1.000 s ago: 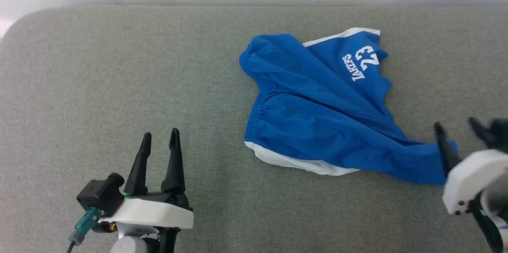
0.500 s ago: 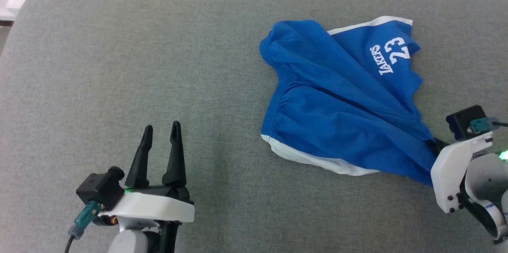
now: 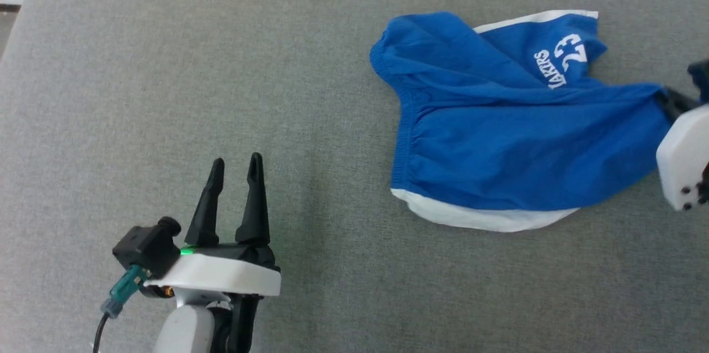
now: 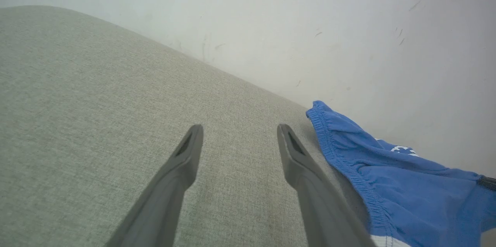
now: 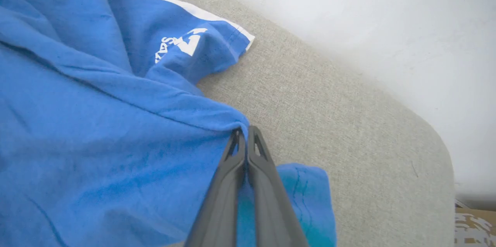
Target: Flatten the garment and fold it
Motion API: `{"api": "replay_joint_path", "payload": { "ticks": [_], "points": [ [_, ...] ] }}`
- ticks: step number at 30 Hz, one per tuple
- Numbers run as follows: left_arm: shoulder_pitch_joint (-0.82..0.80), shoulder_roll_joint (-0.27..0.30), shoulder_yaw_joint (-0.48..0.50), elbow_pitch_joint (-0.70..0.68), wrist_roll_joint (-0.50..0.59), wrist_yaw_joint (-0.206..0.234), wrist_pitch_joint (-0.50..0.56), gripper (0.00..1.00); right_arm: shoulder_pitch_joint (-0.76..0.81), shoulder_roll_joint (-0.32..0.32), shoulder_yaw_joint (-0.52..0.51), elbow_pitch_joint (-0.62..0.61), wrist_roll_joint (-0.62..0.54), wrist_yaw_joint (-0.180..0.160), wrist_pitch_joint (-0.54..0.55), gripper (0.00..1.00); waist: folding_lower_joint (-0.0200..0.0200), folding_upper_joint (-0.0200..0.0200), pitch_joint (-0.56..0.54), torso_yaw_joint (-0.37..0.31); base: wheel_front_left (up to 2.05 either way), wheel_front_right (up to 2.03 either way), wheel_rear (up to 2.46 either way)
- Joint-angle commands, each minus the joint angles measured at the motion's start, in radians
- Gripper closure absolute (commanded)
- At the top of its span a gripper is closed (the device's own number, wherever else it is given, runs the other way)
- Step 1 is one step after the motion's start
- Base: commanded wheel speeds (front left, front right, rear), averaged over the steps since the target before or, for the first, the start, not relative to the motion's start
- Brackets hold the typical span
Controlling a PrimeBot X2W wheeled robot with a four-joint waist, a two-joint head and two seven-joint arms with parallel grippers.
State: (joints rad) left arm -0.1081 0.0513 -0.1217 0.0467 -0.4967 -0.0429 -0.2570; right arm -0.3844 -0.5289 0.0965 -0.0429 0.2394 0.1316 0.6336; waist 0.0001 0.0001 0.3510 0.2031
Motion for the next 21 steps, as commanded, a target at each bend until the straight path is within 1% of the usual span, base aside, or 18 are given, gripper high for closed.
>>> {"api": "replay_joint_path", "payload": {
  "ticks": [1,3,4,7,8,9,10,13,15,17,18,21],
  "points": [
    [-0.024,-0.001,-0.005,0.006,-0.009,-0.002,-0.005,0.00,-0.065,-0.028,0.025,0.038,0.000,-0.001,-0.004,1.00,-0.0001,-0.0001,0.034,0.025,0.00,0.00,0.00],
    [-0.036,-0.001,-0.011,0.010,-0.015,-0.004,-0.005,0.00,-0.114,-0.045,0.056,0.088,-0.015,-0.001,-0.018,1.00,-0.0001,-0.0001,0.053,0.036,0.00,0.00,0.00],
    [-0.036,-0.001,-0.011,0.010,-0.015,-0.004,-0.005,0.00,-0.114,-0.045,0.056,0.088,-0.015,-0.001,-0.018,1.00,-0.0001,-0.0001,0.053,0.036,0.00,0.00,0.00],
    [-0.054,-0.001,-0.023,0.015,-0.021,-0.007,-0.005,0.00,-0.178,-0.044,0.098,0.177,-0.028,-0.001,-0.048,1.00,-0.0001,-0.0001,0.076,0.050,0.00,0.00,0.00],
    [-0.061,-0.001,-0.027,0.018,-0.023,-0.008,-0.005,0.00,-0.197,-0.040,0.108,0.207,-0.035,-0.001,-0.062,0.80,-0.0001,-0.0001,0.081,0.054,0.00,0.00,0.00],
    [-0.067,-0.001,-0.030,0.020,-0.024,-0.008,-0.005,0.00,-0.215,-0.037,0.117,0.237,-0.044,-0.001,-0.079,0.62,-0.0001,-0.0001,0.085,0.058,0.00,0.00,0.00],
    [-0.073,-0.001,-0.033,0.023,-0.024,-0.009,-0.005,0.00,-0.229,-0.034,0.131,0.262,-0.056,-0.001,-0.096,0.00,-0.0001,-0.0001,0.086,0.060,0.00,0.00,0.00],
    [-0.082,-0.001,-0.038,0.029,-0.024,-0.009,-0.005,0.00,-0.262,-0.006,0.150,0.304,-0.059,-0.001,-0.154,0.00,-0.0001,-0.0001,0.080,0.060,0.00,0.00,0.00],
    [-0.079,-0.001,-0.037,0.033,-0.022,-0.008,-0.005,0.00,-0.271,0.013,0.156,0.299,-0.045,-0.001,-0.188,0.00,-0.0001,-0.0001,0.065,0.055,0.00,0.00,0.00],
    [-0.071,-0.001,-0.034,0.039,-0.018,-0.006,-0.005,0.00,-0.270,0.030,0.149,0.269,-0.025,-0.001,-0.219,0.00,-0.0001,-0.0001,0.043,0.046,0.00,0.00,0.00],
    [-0.058,-0.001,-0.027,0.042,-0.016,-0.004,-0.005,0.00,-0.250,0.046,0.142,0.221,0.005,-0.001,-0.228,0.00,-0.0001,-0.0001,0.017,0.035,0.00,0.00,0.00],
    [-0.033,-0.001,-0.019,0.046,-0.012,-0.005,-0.005,0.00,-0.189,0.060,0.148,0.129,0.055,-0.001,-0.200,0.00,-0.0001,-0.0001,-0.027,0.015,0.00,0.00,0.00]
  ]
}}
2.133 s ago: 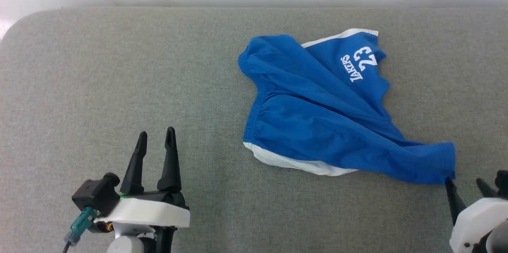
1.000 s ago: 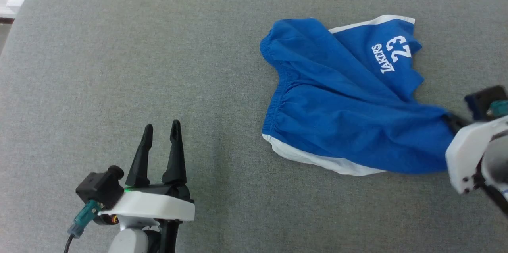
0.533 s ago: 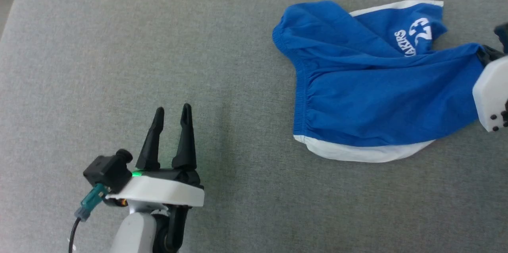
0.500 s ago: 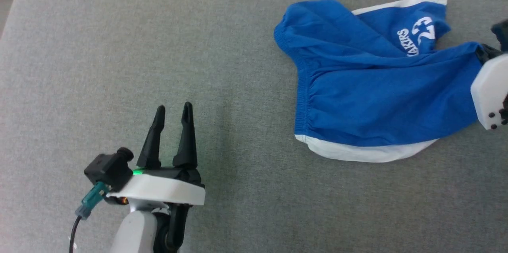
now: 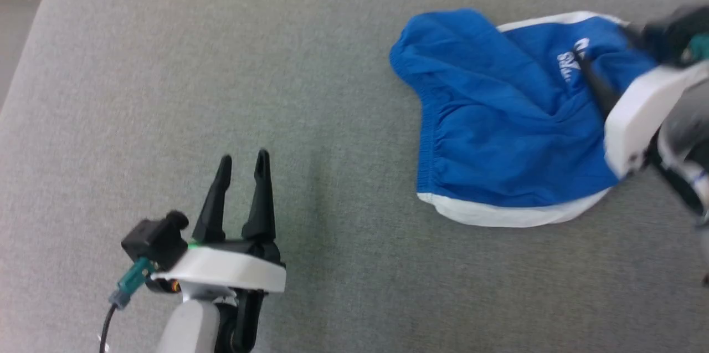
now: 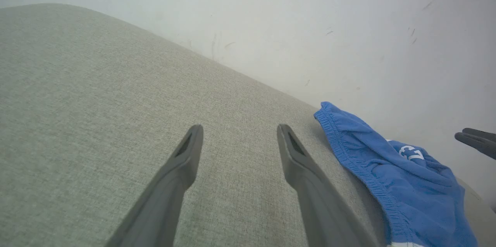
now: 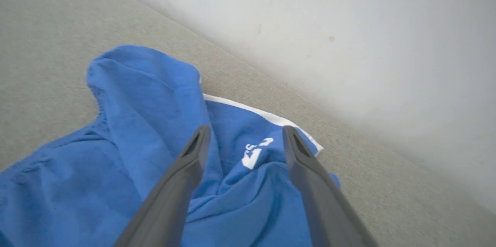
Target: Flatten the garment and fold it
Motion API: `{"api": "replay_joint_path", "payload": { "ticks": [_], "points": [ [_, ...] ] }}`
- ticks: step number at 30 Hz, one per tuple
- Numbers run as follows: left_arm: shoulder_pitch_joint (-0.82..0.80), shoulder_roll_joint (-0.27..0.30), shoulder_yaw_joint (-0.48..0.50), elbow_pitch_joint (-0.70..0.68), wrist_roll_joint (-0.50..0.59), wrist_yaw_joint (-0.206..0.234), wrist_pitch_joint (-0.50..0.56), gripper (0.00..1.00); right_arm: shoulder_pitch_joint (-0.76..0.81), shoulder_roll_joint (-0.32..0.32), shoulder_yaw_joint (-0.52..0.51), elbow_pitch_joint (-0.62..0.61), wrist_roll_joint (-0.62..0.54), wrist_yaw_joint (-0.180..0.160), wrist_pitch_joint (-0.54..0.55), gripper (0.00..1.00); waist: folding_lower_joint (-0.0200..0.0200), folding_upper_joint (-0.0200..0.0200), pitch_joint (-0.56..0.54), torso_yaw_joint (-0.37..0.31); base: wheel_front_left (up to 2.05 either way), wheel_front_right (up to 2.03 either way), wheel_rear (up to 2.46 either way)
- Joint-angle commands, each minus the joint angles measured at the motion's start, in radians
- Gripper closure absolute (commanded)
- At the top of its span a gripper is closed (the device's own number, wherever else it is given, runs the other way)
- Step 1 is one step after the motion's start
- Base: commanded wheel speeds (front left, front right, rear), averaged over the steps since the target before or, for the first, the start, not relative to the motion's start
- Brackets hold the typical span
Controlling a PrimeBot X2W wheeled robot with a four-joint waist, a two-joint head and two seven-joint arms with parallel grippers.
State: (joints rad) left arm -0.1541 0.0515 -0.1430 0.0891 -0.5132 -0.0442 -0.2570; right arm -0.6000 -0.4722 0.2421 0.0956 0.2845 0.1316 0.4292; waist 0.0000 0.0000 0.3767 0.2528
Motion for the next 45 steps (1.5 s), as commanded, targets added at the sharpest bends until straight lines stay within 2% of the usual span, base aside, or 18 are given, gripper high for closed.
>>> {"api": "replay_joint_path", "payload": {
  "ticks": [1,7,10,13,18,19,20,22,28,32,35,38,41,42,43,44,45],
  "points": [
    [0.021,-0.001,0.003,0.004,0.006,-0.003,-0.005,0.00,0.053,0.006,0.004,-0.045,0.029,-0.001,0.020,0.00,0.0000,0.0000,-0.065,-0.040,0.00,0.00,0.00],
    [0.051,-0.001,0.000,0.002,0.008,0.002,-0.005,0.00,0.266,0.009,0.031,-0.208,0.155,-0.001,0.190,0.00,0.0000,0.0000,-0.113,-0.059,0.00,0.00,0.00],
    [0.060,-0.001,-0.005,0.000,0.009,0.003,-0.005,0.00,0.347,0.006,0.032,-0.246,0.176,-0.001,0.222,0.00,0.0000,0.0000,-0.124,-0.057,0.00,0.00,0.00],
    [0.067,-0.001,-0.005,-0.003,0.011,0.003,-0.005,0.00,0.395,0.004,0.053,-0.230,0.165,-0.001,0.213,0.00,0.0000,0.0000,-0.128,-0.047,0.00,0.00,0.00],
    [0.072,-0.001,-0.006,-0.003,0.014,0.002,-0.005,0.00,0.393,-0.001,0.117,-0.126,0.112,-0.001,0.158,0.00,0.0000,0.0000,-0.126,-0.024,0.00,0.00,0.00],
    [0.072,-0.001,-0.005,-0.002,0.014,0.002,-0.005,0.00,0.386,-0.005,0.141,-0.105,0.101,-0.001,0.152,0.32,0.0000,0.0000,-0.127,-0.020,0.00,0.00,0.00],
    [0.073,-0.001,-0.004,-0.002,0.013,0.002,-0.005,0.00,0.378,-0.001,0.149,-0.085,0.098,-0.001,0.141,0.57,0.0000,0.0000,-0.127,-0.016,0.00,0.00,0.00],
    [0.074,-0.001,-0.001,-0.002,0.011,0.004,-0.005,0.00,0.359,-0.001,0.169,-0.055,0.083,-0.001,0.116,1.00,0.0000,0.0000,-0.130,-0.010,0.00,0.00,0.00],
    [0.078,-0.001,0.000,-0.005,0.000,0.013,-0.005,0.00,0.301,-0.010,0.187,-0.019,0.062,-0.001,0.033,1.00,0.0000,0.0000,-0.148,-0.003,0.00,0.00,0.00],
    [0.085,-0.001,-0.002,-0.011,-0.007,0.018,-0.005,0.00,0.274,0.004,0.210,-0.069,0.073,-0.001,-0.015,1.00,0.0000,0.0000,-0.159,-0.006,0.00,0.00,0.00],
    [0.091,-0.001,-0.001,-0.016,-0.009,0.022,-0.005,0.00,0.261,0.029,0.292,-0.149,0.131,-0.001,-0.029,1.00,0.0000,0.0000,-0.164,-0.011,0.00,0.00,0.00],
    [0.092,-0.001,0.001,-0.019,-0.010,0.022,-0.005,0.00,0.252,0.045,0.417,-0.219,0.185,-0.001,-0.028,1.00,0.0000,0.0000,-0.161,-0.015,0.00,0.00,0.00],
    [0.091,-0.001,0.003,-0.021,-0.013,0.020,-0.005,0.00,0.267,0.066,0.527,-0.223,0.256,-0.001,-0.012,1.00,0.0000,0.0000,-0.154,-0.019,0.00,0.00,0.00],
    [0.089,-0.001,0.002,-0.020,-0.014,0.019,-0.005,0.00,0.269,0.065,0.554,-0.209,0.267,-0.001,-0.005,0.85,0.0000,0.0000,-0.150,-0.020,0.00,0.00,0.00],
    [0.087,-0.001,-0.001,-0.020,-0.015,0.017,-0.005,0.00,0.263,0.059,0.579,-0.197,0.261,-0.001,-0.006,0.56,0.0000,0.0000,-0.146,-0.019,0.00,0.00,0.00],
    [0.084,-0.001,-0.004,-0.020,-0.015,0.017,-0.005,0.00,0.256,0.054,0.591,-0.185,0.251,-0.001,-0.017,0.00,0.0000,0.0000,-0.143,-0.019,0.00,0.00,0.00],
    [0.082,-0.001,-0.005,-0.020,-0.015,0.018,-0.005,0.00,0.253,0.055,0.592,-0.174,0.246,-0.001,-0.031,0.00,0.0000,0.0000,-0.140,-0.019,0.00,0.00,0.00]
  ]
}}
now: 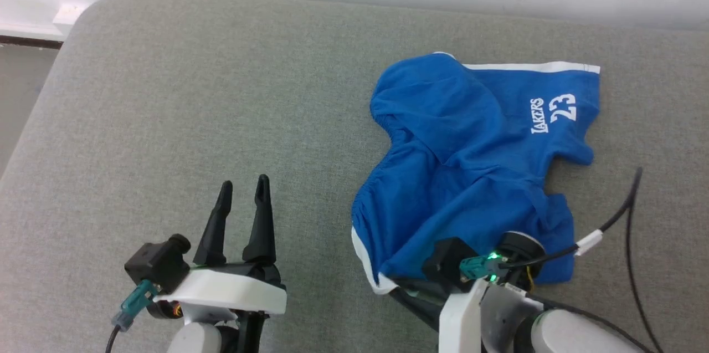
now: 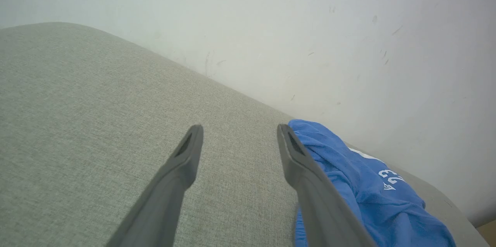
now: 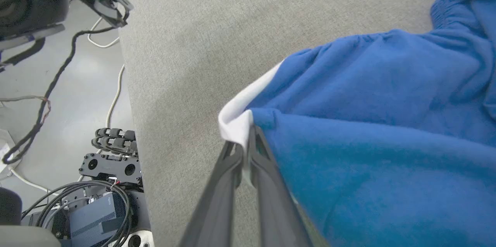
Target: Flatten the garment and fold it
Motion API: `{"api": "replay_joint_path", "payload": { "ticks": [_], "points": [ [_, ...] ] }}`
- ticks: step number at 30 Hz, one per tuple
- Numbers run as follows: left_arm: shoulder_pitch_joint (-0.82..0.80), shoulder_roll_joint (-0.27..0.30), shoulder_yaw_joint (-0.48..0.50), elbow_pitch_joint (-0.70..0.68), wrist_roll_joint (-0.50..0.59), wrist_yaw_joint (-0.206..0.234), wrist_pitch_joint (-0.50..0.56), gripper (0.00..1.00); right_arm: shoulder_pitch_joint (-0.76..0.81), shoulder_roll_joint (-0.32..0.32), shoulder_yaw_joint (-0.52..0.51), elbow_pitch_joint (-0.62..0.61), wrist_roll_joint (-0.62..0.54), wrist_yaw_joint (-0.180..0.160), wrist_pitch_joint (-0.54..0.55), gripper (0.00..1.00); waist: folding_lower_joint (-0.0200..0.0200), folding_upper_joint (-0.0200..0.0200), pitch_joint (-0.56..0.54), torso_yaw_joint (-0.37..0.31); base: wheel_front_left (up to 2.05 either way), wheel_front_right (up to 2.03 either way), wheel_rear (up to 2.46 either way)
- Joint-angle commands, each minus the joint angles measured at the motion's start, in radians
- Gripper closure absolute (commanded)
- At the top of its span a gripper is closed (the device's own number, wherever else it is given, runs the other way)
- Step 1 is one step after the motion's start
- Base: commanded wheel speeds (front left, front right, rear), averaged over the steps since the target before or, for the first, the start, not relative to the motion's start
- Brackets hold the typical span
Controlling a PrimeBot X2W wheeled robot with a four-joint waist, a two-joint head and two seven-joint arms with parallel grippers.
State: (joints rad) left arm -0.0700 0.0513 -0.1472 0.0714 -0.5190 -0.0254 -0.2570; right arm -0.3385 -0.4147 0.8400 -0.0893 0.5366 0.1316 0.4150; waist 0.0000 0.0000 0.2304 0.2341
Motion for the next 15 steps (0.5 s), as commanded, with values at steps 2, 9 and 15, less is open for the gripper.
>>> {"api": "replay_joint_path", "payload": {
  "ticks": [2,9,15],
  "points": [
    [-0.003,-0.001,0.002,-0.004,-0.008,0.000,-0.005,0.00,-0.009,0.001,-0.023,0.025,-0.003,-0.001,-0.040,0.00,0.0000,0.0000,0.009,-0.004,0.00,0.00,0.00],
    [0.007,-0.001,0.008,-0.007,-0.011,0.006,-0.005,0.00,0.048,-0.002,-0.291,-0.033,-0.039,-0.001,-0.075,0.00,0.0000,0.0000,0.003,-0.018,0.00,0.00,0.00],
    [0.010,-0.001,0.007,-0.009,-0.015,0.006,-0.005,0.00,0.167,-0.003,-0.535,-0.126,-0.170,-0.001,-0.021,0.00,0.0000,0.0000,0.005,-0.022,0.00,0.00,0.00]
  ]
}}
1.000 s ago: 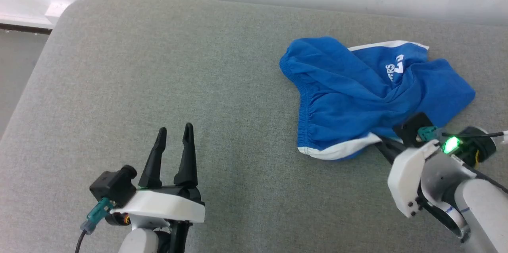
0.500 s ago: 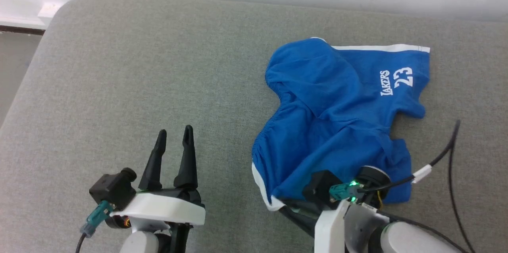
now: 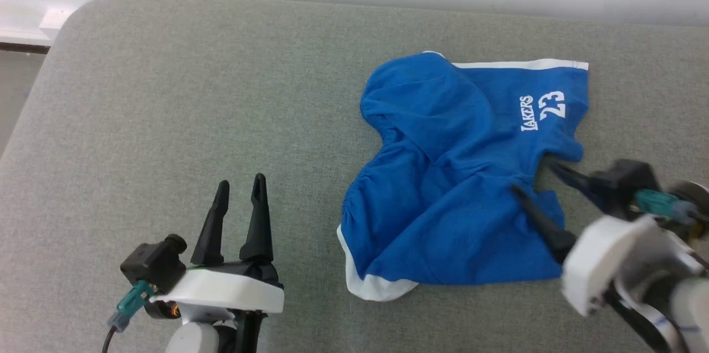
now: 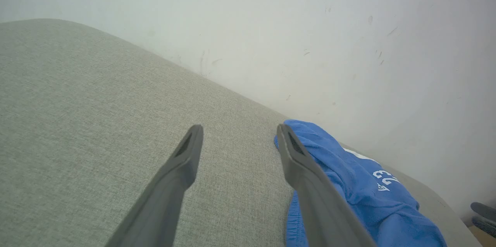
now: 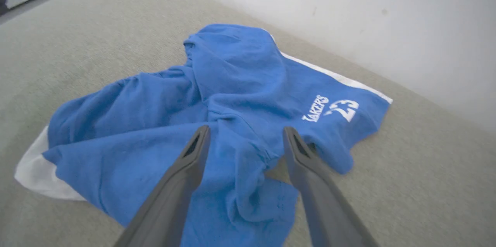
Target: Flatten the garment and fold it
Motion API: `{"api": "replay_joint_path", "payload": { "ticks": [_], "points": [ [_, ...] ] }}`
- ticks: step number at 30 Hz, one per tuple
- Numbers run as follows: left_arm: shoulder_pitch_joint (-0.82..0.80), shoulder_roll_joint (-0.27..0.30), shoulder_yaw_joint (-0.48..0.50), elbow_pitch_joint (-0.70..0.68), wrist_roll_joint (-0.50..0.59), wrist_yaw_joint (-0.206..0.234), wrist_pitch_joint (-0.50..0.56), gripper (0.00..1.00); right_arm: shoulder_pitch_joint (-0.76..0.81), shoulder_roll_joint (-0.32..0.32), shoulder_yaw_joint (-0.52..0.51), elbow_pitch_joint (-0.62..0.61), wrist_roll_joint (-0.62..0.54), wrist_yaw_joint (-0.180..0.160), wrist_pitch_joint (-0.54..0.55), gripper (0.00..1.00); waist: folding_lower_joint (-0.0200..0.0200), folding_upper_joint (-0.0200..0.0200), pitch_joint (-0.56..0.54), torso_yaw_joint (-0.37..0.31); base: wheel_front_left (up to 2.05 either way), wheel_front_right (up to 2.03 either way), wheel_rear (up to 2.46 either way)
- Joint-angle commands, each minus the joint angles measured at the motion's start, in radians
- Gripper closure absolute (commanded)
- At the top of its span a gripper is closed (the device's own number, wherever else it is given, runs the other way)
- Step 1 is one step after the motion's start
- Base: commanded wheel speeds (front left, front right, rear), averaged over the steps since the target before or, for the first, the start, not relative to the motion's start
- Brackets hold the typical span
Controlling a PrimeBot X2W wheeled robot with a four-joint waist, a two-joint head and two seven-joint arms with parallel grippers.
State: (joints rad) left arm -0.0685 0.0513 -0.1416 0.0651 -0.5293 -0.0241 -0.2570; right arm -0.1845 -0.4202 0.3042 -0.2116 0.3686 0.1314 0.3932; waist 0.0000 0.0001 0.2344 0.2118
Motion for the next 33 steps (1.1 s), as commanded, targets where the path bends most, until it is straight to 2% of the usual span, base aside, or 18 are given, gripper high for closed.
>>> {"api": "replay_joint_path", "payload": {
  "ticks": [1,3,7,15,16,17,18,21,22,29,33],
  "points": [
    [0.009,-0.001,0.001,-0.004,-0.006,0.004,-0.005,0.00,0.043,0.005,-0.040,-0.017,-0.021,-0.001,0.019,0.00,0.0000,-0.0001,0.003,0.000,0.00,0.00,0.00],
    [0.008,-0.001,0.000,-0.006,-0.005,0.004,-0.005,0.00,0.099,-0.002,-0.108,-0.034,-0.068,-0.001,0.063,0.00,0.0000,-0.0001,0.009,0.001,0.00,0.00,0.00],
    [0.003,-0.001,0.003,-0.008,-0.005,0.001,-0.005,0.00,0.180,0.031,-0.213,-0.034,-0.115,-0.001,0.114,0.00,0.0000,-0.0001,0.021,0.003,0.00,0.00,0.00],
    [-0.009,-0.001,-0.001,0.001,-0.003,-0.007,-0.005,0.00,0.183,0.065,-0.199,0.061,-0.099,-0.001,0.148,0.00,0.0000,-0.0001,0.038,0.011,0.00,0.00,0.00],
    [-0.011,-0.001,-0.003,0.003,-0.002,-0.007,-0.005,0.00,0.180,0.066,-0.195,0.079,-0.097,-0.001,0.153,0.03,0.0000,-0.0001,0.038,0.014,0.00,0.00,0.00],
    [-0.012,-0.001,-0.004,0.005,-0.002,-0.008,-0.005,0.00,0.177,0.069,-0.194,0.094,-0.098,-0.001,0.155,0.33,0.0000,-0.0001,0.039,0.017,0.00,0.00,0.00],
    [-0.013,-0.001,-0.005,0.007,-0.001,-0.009,-0.005,0.00,0.174,0.073,-0.193,0.108,-0.097,-0.001,0.157,0.58,0.0000,-0.0001,0.039,0.019,0.00,0.00,0.00],
    [-0.013,-0.001,-0.001,0.011,0.001,-0.010,-0.005,0.00,0.166,0.089,-0.190,0.132,-0.087,-0.001,0.149,0.96,0.0000,-0.0001,0.037,0.025,0.00,0.00,0.00],
    [-0.012,-0.001,0.001,0.011,0.002,-0.010,-0.005,0.00,0.163,0.093,-0.188,0.135,-0.082,-0.001,0.145,1.00,0.0000,-0.0001,0.036,0.025,0.00,0.00,0.00],
    [-0.003,-0.001,0.004,0.014,0.003,-0.008,-0.005,0.00,0.149,0.090,-0.183,0.113,-0.075,-0.001,0.116,1.00,0.0000,-0.0001,0.025,0.022,0.00,0.00,0.00],
    [-0.003,-0.001,0.004,0.011,0.002,-0.007,-0.005,0.00,0.139,0.100,-0.191,0.042,-0.045,-0.001,0.132,1.00,0.0000,-0.0001,0.025,0.017,0.00,0.00,0.00]
  ]
}}
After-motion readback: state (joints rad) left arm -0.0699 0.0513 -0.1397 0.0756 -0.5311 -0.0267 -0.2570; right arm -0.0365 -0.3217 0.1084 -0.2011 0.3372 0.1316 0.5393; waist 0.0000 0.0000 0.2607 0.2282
